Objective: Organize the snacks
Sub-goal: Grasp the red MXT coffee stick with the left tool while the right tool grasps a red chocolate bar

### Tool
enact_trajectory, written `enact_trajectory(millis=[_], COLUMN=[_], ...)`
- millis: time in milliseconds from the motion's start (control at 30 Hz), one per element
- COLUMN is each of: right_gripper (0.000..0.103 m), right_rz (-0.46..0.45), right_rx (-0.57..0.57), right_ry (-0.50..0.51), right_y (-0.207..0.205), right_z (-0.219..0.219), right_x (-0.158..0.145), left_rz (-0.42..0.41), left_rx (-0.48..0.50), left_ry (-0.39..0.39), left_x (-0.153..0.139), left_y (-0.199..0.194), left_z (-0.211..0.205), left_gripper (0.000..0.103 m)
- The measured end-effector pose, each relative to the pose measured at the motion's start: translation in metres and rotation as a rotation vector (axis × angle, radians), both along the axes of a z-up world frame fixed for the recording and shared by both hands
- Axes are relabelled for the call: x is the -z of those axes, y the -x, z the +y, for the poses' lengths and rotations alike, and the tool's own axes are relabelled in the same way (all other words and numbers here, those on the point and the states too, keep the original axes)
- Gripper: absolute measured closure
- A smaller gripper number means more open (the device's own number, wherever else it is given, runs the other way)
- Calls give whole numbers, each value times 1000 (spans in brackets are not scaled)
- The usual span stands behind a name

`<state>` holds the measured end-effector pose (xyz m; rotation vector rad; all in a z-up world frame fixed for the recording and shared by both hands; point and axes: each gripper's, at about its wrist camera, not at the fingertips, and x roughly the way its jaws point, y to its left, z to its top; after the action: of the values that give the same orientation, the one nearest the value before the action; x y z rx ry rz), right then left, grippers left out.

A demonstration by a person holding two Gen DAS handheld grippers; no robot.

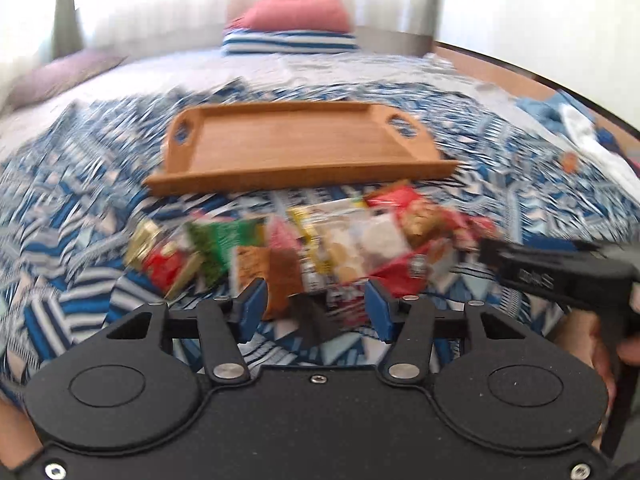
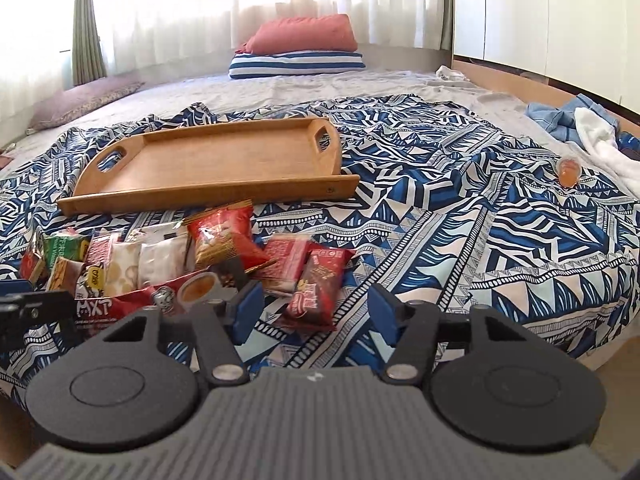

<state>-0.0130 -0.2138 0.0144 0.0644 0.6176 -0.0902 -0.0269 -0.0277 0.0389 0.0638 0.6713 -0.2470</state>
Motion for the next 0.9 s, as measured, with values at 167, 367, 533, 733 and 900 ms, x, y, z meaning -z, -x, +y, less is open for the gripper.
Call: enact_trajectory(millis=[167, 367, 533, 733, 900], right_gripper=[40, 53, 53, 53, 53], right_rz=[20, 25, 24, 13, 5], right_rx=[-62, -96, -84, -63, -36], right_ry=[-27, -67, -59, -69, -44], right_y=[-8, -12, -12, -10, -14], right_z=[-11, -26, -33, -41, -41], right_x=[7, 10, 11, 12, 13], left_rz=[-41, -70, -61, -6, 3], left_rx=[127, 237, 296, 334, 347], left_ry=[-98, -193, -230, -260, -252], left_x=[-1, 5, 13, 25, 24], left_y=[0, -6, -13, -19, -19], left_z=[-27, -56, -69, -78, -82], left_gripper=[52, 50, 49, 63, 64])
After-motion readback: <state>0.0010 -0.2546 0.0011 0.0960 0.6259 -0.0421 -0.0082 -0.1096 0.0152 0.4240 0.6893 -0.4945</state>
